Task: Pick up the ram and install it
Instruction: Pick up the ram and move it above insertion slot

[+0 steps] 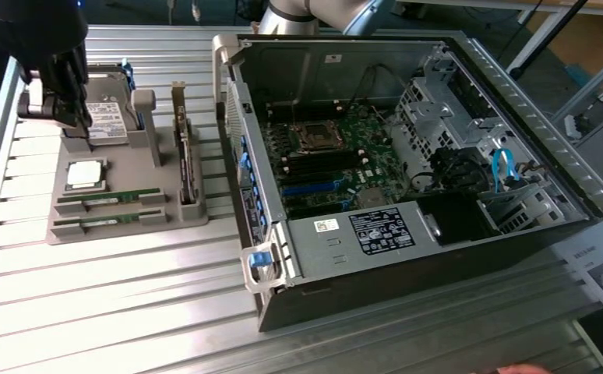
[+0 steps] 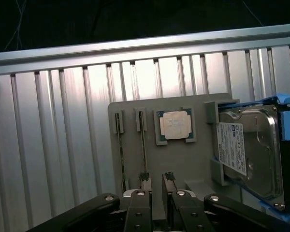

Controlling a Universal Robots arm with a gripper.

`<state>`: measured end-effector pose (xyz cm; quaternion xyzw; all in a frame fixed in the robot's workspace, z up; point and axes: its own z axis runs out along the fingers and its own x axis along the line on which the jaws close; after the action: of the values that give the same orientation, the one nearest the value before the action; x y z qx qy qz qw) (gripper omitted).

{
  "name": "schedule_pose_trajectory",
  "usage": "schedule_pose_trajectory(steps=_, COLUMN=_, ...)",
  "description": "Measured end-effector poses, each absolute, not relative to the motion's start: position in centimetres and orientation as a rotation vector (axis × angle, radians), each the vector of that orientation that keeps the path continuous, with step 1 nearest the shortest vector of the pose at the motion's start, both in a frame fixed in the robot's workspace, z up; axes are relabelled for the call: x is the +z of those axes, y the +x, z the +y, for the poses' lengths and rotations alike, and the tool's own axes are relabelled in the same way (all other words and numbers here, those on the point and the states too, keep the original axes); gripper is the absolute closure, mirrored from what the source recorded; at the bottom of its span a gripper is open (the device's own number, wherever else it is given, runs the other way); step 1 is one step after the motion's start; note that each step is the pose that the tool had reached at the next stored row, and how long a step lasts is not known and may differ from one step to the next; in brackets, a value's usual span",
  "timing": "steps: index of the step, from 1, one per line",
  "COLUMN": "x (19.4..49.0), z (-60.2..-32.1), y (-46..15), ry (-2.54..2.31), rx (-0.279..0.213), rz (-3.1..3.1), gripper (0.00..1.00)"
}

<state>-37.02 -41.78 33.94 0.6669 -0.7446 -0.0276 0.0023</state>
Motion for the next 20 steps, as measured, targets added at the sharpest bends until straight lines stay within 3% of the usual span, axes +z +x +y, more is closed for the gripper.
schedule_pose_trajectory(steps=20, x=31.1, z=-41.8, y=-37.0, ry=2.093, rx=-0.087, rz=-2.336, gripper=0.76)
